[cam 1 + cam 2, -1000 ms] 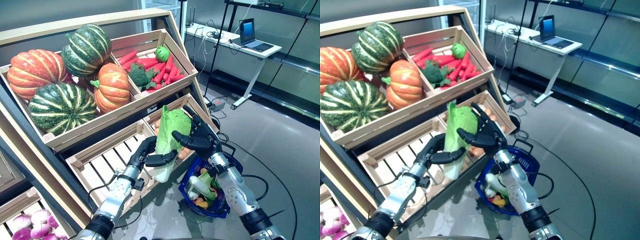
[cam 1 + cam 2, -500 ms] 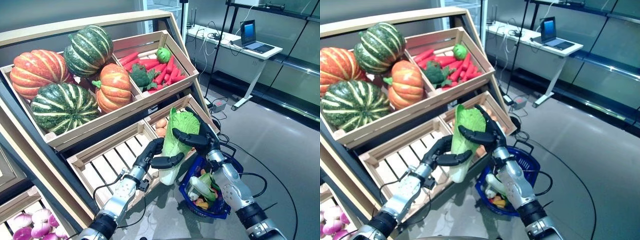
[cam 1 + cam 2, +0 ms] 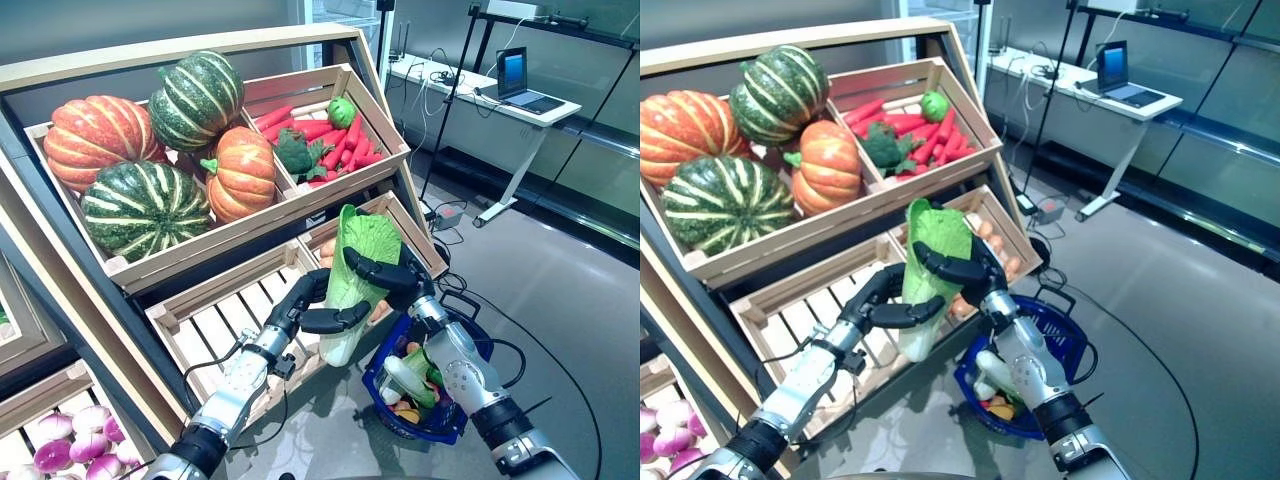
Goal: Put vegetables into the basket
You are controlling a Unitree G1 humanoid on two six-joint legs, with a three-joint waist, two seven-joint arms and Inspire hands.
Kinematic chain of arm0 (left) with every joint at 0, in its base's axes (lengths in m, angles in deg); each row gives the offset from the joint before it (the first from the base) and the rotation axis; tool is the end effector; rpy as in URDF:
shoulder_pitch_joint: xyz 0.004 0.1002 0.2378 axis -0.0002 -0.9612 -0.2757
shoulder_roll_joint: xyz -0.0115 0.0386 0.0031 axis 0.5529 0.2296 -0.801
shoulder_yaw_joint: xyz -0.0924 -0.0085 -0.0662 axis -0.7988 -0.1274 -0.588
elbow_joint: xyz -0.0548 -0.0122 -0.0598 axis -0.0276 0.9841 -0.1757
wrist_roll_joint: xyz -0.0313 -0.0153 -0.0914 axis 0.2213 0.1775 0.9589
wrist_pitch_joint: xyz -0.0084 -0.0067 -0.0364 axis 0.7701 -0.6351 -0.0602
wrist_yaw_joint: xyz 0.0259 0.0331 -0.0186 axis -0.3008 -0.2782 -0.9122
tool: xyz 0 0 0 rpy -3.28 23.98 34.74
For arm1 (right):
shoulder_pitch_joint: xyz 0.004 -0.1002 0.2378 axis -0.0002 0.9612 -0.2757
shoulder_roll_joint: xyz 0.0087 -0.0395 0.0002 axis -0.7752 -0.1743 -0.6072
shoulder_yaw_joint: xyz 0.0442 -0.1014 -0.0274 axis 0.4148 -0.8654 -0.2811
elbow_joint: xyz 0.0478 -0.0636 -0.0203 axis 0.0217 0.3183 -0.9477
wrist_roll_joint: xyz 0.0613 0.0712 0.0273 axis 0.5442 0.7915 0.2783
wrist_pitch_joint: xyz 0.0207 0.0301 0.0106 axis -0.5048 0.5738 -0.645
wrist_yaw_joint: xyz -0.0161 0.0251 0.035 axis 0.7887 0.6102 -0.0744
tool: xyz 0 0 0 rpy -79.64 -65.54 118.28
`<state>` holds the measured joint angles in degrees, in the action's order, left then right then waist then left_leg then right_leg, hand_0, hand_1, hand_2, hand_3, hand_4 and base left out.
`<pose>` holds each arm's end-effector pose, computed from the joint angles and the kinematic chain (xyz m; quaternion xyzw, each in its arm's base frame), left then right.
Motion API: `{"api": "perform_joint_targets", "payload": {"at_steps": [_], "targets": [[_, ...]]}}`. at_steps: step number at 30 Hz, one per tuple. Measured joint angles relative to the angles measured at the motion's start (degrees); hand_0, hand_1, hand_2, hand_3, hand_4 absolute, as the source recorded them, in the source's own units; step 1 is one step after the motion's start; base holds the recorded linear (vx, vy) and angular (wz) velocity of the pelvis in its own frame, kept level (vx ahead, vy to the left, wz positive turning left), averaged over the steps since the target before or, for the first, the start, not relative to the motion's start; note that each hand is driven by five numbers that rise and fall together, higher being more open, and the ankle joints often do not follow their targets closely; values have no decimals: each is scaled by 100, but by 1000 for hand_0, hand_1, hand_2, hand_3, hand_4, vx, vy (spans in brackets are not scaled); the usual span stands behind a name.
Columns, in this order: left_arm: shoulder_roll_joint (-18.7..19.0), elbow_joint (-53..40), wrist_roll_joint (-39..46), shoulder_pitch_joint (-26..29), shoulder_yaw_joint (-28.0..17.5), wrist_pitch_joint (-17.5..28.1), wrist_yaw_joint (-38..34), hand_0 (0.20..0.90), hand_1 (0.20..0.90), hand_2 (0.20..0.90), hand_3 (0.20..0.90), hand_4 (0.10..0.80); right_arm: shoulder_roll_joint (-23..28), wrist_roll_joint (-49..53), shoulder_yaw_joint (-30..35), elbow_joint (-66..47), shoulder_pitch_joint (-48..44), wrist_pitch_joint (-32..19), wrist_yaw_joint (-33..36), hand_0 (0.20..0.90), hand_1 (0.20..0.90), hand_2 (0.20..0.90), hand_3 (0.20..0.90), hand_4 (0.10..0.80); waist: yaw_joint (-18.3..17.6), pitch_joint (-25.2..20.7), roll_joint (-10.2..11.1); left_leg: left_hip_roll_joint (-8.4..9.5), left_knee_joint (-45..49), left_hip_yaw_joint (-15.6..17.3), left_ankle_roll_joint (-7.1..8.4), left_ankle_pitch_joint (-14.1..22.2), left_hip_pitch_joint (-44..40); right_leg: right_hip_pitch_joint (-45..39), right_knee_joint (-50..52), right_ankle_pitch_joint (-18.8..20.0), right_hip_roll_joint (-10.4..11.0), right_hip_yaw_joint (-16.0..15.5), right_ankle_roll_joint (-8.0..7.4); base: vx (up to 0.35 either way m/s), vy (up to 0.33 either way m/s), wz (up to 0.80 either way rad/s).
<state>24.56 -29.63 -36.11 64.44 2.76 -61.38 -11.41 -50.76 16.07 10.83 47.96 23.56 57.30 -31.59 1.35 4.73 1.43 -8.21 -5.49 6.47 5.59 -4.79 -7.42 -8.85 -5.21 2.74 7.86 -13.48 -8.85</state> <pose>0.2123 0.1786 0.0071 0.1017 -0.0135 -0.2004 0.9743 0.2474 -0.1364 0.0362 0.3066 0.0044 0.2485 0.9188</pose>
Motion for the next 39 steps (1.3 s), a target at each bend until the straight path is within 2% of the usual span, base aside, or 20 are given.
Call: {"api": "perform_joint_targets", "payload": {"at_steps": [22,24,25,39], "targets": [[21,-44,-15,2,114,0,-12,300,300,300,300,400,77,-7,16,11,-20,17,-42,300,300,300,300,400,-27,-49,78,-1,0,8,0,0,7,16,1,-2,-1,10,2,0,0,0],[23,-44,-16,2,113,-1,-8,498,498,498,498,532,81,-7,16,11,-20,17,-42,300,300,300,300,400,-27,-49,78,-1,0,9,-1,1,6,16,0,-2,-1,12,2,0,0,0],[23,-44,-17,2,113,-3,-6,900,900,900,900,800,81,-7,16,11,-20,17,-41,300,300,300,300,400,-28,-49,78,-1,0,11,-1,1,6,19,0,-2,-1,14,2,0,0,0],[-68,-156,111,80,64,-33,445,900,900,900,900,800,215,-9,103,241,44,16,-38,300,300,300,300,400,-48,-39,54,-3,0,56,-29,22,5,44,1,-2,1,54,2,0,0,0]]}}
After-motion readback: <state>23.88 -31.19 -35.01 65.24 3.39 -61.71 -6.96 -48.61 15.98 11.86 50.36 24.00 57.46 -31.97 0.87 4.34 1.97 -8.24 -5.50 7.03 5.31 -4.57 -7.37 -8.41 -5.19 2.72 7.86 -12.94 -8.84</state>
